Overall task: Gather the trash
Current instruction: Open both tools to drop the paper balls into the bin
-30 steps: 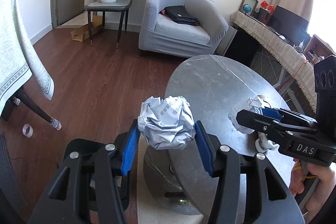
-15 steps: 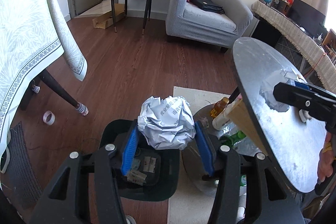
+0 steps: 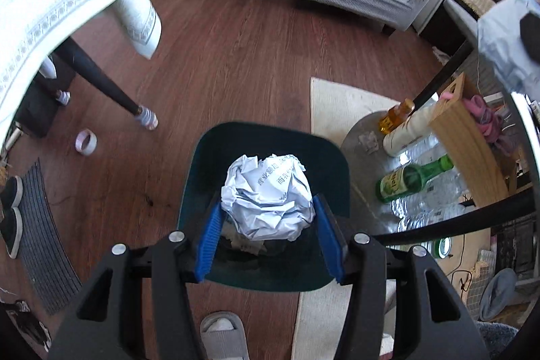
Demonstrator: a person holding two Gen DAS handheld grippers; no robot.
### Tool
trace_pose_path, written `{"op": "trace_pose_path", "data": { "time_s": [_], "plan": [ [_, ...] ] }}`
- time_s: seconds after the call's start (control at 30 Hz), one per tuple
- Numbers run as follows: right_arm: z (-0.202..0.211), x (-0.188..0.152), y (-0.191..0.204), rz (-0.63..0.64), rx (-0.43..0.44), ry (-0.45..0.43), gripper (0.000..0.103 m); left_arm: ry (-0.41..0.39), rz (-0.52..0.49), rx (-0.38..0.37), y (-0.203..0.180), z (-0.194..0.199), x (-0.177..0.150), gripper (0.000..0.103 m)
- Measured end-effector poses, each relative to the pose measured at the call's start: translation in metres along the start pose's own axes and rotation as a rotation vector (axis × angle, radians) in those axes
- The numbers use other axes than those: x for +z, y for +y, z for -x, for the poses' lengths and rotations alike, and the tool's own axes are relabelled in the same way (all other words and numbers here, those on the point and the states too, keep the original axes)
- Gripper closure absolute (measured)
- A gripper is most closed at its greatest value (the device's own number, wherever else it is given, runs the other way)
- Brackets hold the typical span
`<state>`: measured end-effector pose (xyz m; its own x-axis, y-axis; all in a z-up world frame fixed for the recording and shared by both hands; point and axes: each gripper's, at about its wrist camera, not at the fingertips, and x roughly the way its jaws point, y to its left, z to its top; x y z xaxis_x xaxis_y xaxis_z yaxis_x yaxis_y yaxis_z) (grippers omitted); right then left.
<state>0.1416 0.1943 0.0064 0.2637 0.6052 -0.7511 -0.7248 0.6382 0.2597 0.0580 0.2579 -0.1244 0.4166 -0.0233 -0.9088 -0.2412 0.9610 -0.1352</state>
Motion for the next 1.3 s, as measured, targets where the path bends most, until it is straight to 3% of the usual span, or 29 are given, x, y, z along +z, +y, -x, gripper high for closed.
{"op": "trace_pose_path", "data": {
  "time_s": [0.3,0.37,0.57,0.9,1.3],
  "plan": [
    [-0.045,-0.001,0.017,0.016,-0.002,0.081,0.055,0.119,-0.025,-0.009,0.021,-0.025,-0.015,0.043],
    [-0.056,-0.004,0.017,0.009,-0.002,0.104,0.055,0.13,-0.032,-0.002,0.023,-0.028,-0.018,0.038],
    [-0.089,-0.009,0.02,0.006,-0.02,0.167,0.055,0.14,-0.039,0.002,0.031,-0.027,-0.023,0.039],
    [-0.135,-0.027,0.026,0.015,-0.045,0.279,0.056,0.07,0.017,-0.004,0.052,0.006,-0.015,0.048],
    [-0.182,-0.063,0.021,0.027,-0.071,0.434,0.055,-0.138,0.064,-0.017,0.052,0.071,0.009,0.072]
  ]
}}
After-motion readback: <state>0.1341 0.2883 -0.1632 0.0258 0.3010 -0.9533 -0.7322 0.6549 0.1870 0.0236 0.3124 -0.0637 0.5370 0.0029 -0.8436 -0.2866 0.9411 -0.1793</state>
